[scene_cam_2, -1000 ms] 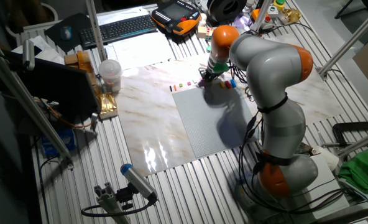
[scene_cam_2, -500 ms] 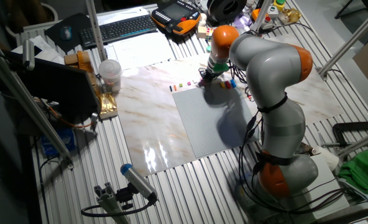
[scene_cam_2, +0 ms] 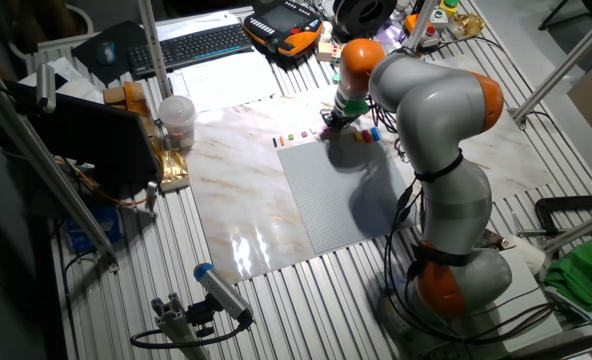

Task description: Build with small Lego blocks

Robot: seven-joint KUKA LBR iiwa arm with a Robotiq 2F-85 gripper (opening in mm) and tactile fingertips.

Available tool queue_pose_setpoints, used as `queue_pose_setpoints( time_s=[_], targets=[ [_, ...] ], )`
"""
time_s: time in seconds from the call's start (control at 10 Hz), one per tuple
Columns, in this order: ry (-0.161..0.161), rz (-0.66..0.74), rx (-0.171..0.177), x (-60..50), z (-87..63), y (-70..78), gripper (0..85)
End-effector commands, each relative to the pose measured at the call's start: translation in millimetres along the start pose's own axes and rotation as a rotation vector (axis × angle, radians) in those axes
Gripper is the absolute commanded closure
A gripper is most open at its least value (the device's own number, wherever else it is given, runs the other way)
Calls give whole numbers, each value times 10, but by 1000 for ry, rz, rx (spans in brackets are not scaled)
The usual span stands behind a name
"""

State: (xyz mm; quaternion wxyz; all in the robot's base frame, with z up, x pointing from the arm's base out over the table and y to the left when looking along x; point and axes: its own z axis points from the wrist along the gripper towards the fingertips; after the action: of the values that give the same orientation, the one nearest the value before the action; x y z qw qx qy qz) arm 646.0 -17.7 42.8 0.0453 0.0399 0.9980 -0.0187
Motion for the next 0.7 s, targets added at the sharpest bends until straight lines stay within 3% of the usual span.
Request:
queue_pose_setpoints(
  time_s=[0.0,0.3,0.6],
  targets=[
    [4,-6,7,45,-48,-26,843],
    [20,-22,22,202,-129,-135,843],
    [28,-29,28,309,-54,-194,843]
  ],
)
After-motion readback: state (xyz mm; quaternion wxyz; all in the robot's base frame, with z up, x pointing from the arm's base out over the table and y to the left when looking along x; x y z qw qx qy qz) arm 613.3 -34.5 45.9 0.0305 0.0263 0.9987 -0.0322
